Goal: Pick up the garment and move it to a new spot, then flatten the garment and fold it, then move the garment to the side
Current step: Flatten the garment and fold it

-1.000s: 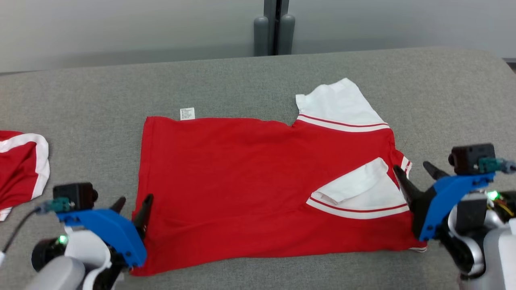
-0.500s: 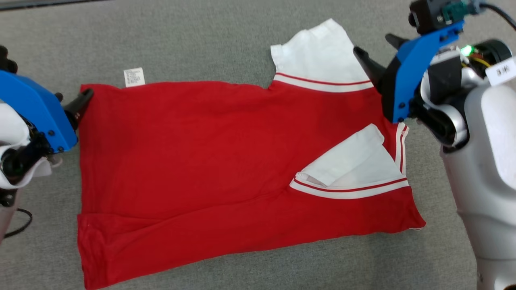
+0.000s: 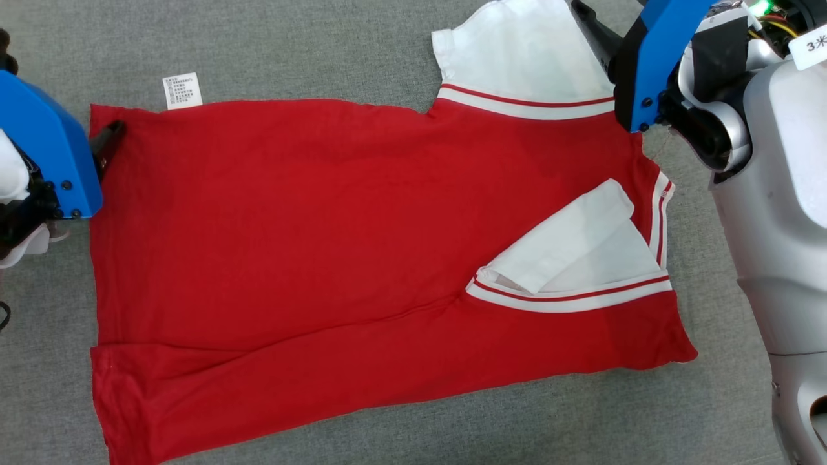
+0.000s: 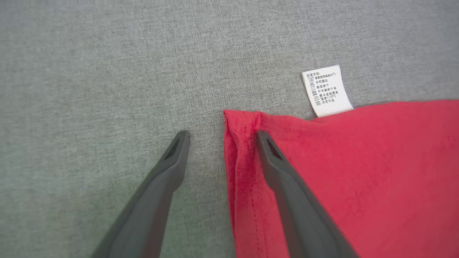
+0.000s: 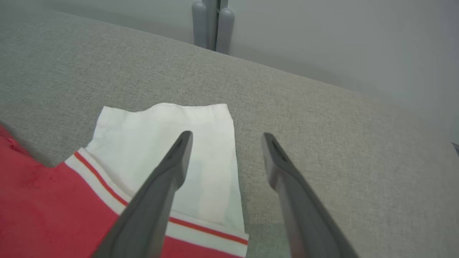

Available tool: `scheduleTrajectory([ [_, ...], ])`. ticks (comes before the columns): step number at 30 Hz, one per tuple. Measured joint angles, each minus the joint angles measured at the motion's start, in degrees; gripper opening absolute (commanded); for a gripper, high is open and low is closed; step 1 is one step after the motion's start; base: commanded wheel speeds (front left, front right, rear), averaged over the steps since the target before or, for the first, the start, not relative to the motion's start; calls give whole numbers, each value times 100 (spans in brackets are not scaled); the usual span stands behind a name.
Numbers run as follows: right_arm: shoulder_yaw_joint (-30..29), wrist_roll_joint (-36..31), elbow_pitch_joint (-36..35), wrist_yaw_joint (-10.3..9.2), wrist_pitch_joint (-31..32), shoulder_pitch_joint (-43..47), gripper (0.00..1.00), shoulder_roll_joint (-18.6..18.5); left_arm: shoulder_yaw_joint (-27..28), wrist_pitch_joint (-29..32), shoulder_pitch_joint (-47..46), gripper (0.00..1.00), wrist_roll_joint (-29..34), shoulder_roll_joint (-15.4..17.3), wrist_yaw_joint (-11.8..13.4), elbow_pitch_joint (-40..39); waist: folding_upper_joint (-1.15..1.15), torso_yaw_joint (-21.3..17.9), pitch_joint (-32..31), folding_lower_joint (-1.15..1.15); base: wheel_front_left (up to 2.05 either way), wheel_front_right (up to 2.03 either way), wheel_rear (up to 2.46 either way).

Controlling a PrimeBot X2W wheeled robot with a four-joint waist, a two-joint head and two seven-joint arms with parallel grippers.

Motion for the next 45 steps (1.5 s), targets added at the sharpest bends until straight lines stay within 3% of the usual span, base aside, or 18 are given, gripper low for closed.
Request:
scheduleTrajectory([
  [3,20,34,185,0,-41,-44,100,21,-131,-14,-111,100,203,5,-88,55,-1,16,50,-2,0,0,0],
  [6,0,34,356,0,-48,-173,100,-2,-240,127,-221,0,193,-11,-233,69,-1,55,97,-1,0,0,0],
  [12,-407,-225,936,-1,0,-545,100,-35,-294,129,-297,0,140,-181,-376,12,-2,252,192,-1,0,0,0],
  [17,-764,-479,1484,0,165,-776,100,154,-388,-11,-382,0,189,-383,-509,-88,-2,511,284,-1,0,0,0],
  [25,-1140,-1048,1937,0,141,-967,100,135,-505,-241,-541,0,292,-619,-720,-149,-2,855,497,-1,0,0,0],
  [26,-1149,-1085,1979,0,147,-993,64,138,-512,-261,-546,0,292,-646,-728,-144,-3,875,512,-1,0,0,0],
  [27,-1151,-1111,2005,0,149,-1003,64,142,-517,-279,-555,0,292,-657,-738,-136,-3,886,525,-2,0,0,0],
  [28,-1146,-1131,2026,0,164,-1017,0,146,-516,-307,-555,0,292,-657,-760,-130,-3,890,538,-2,0,0,0],
  [36,-942,-1006,2018,1,-218,-1027,0,238,-377,-1076,-500,0,423,-654,-827,76,-2,777,504,1,0,0,0],
  [45,-561,-426,1904,0,-943,-694,0,86,-204,-2126,36,0,356,-779,-1033,413,-2,715,12,0,0,0,0],
])
